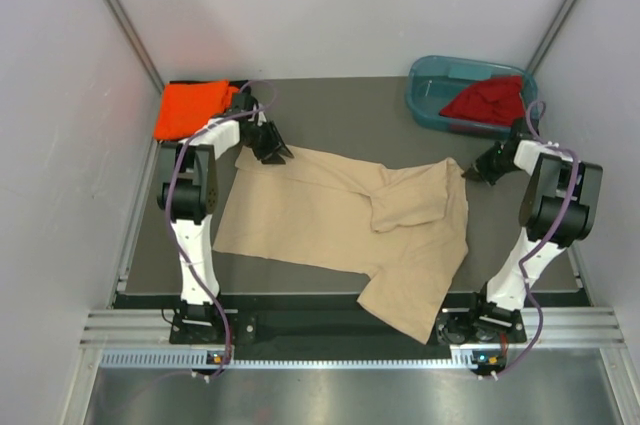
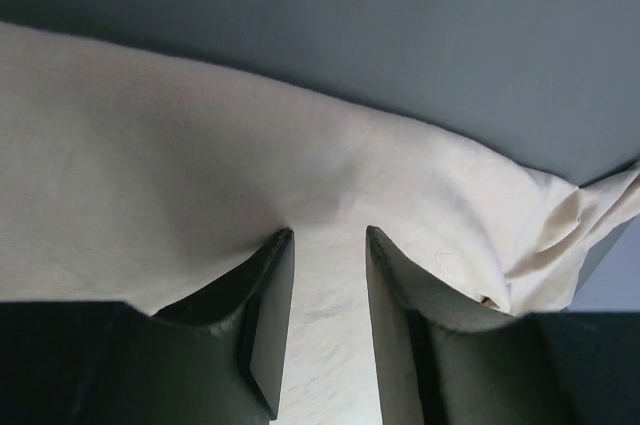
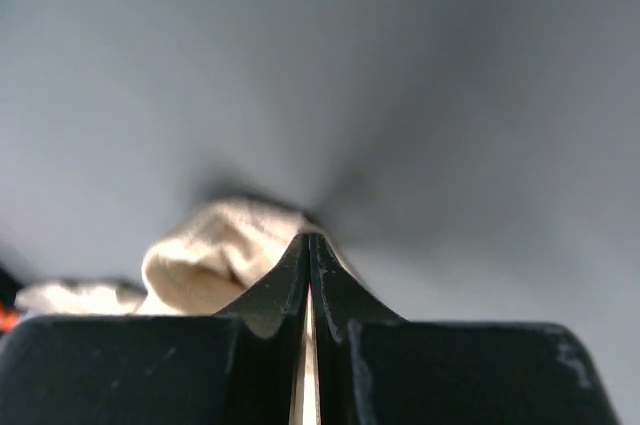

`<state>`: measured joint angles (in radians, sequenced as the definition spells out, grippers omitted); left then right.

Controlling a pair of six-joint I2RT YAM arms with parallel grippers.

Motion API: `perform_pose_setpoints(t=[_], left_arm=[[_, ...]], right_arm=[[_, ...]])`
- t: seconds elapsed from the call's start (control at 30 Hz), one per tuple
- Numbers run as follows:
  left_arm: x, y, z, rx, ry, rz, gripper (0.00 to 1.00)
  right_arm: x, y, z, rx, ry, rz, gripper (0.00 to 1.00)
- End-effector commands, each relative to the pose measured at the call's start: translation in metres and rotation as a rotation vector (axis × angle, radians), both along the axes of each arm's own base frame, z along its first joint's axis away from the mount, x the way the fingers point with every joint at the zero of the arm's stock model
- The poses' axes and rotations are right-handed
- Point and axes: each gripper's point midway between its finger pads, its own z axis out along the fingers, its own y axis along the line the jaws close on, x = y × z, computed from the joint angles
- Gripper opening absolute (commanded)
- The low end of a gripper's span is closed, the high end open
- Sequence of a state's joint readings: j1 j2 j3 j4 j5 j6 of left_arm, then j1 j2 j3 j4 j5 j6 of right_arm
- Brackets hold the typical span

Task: Fold and stack the t-shirts
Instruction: Fold the tshirt

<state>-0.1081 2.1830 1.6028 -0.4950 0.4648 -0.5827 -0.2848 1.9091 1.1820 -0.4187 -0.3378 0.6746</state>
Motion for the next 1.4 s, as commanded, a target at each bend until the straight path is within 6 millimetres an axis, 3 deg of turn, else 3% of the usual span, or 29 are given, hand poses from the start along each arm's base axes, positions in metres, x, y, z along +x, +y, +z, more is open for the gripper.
perform_pose_setpoints(t=[0.0,0.1,0.17,0.27,0.3,0.33,0.4,0.43,0.47,0.5,0.6,0.63,0.67,0.7,0.73,0.8,0.83,0.87,1.03,1.37], left_arm=[[0.005,0.016,-0.027,0.078,0.034,0.032,0.4],[0.009,0.016,-0.017,0.089,0.0,0.018,0.4],[0.009,0.011,-0.005,0.116,-0.033,-0.022,0.42],[0.005,0.0,0.033,0.183,-0.118,-0.07,0.46],[0.002,-0.004,0.056,0.191,-0.172,-0.078,0.46],[-0.005,-0.019,0.068,0.204,-0.205,-0.116,0.47],[-0.013,-0.035,0.098,0.233,-0.303,-0.149,0.52],[-0.025,-0.061,0.106,0.242,-0.347,-0.22,0.53],[-0.03,-0.077,0.115,0.239,-0.394,-0.255,0.54],[-0.047,-0.108,0.121,0.226,-0.433,-0.334,0.55],[-0.069,-0.163,0.124,0.158,-0.524,-0.46,0.59],[-0.088,-0.192,0.123,0.139,-0.55,-0.533,0.59],[-0.096,-0.207,0.123,0.128,-0.572,-0.572,0.59],[-0.099,-0.223,0.121,0.127,-0.608,-0.599,0.6],[-0.119,-0.248,0.119,0.124,-0.643,-0.673,0.6],[-0.126,-0.274,0.109,0.166,-0.697,-0.735,0.6],[-0.143,-0.293,0.105,0.174,-0.716,-0.787,0.6],[-0.148,-0.302,0.1,0.189,-0.727,-0.813,0.6],[-0.169,-0.342,0.074,0.256,-0.776,-0.914,0.61],[-0.19,-0.375,0.055,0.315,-0.844,-0.988,0.62]], right_arm=[[0.008,-0.056,-0.01,-0.19,0.026,-0.131,0.0],[0.012,-0.061,0.0,-0.203,0.019,-0.149,0.0],[0.014,-0.059,-0.004,-0.183,0.038,-0.127,0.0],[0.024,-0.052,0.018,-0.203,-0.018,-0.067,0.0],[0.025,-0.051,0.025,-0.221,-0.043,-0.043,0.0],[0.027,-0.049,0.041,-0.238,-0.083,-0.029,0.01],[0.026,-0.043,0.053,-0.246,-0.109,0.006,0.03],[0.025,-0.037,0.063,-0.246,-0.13,0.025,0.05],[0.025,-0.032,0.067,-0.248,-0.138,0.043,0.1],[0.024,-0.025,0.074,-0.254,-0.154,0.071,0.17],[0.02,-0.007,0.074,-0.205,-0.183,0.129,0.26],[0.019,-0.003,0.068,-0.183,-0.176,0.145,0.27],[0.017,0.002,0.064,-0.16,-0.166,0.164,0.29],[0.014,0.007,0.058,-0.13,-0.156,0.193,0.29],[0.011,0.011,0.045,-0.103,-0.121,0.208,0.29],[0.005,0.018,0.032,-0.063,-0.092,0.235,0.24],[0.004,0.019,0.03,-0.055,-0.089,0.237,0.2],[0.003,0.021,0.027,-0.047,-0.087,0.239,0.14],[-0.001,0.025,0.019,-0.028,-0.072,0.262,0.08],[-0.006,0.01,-0.002,-0.071,0.015,0.22,0.03]])
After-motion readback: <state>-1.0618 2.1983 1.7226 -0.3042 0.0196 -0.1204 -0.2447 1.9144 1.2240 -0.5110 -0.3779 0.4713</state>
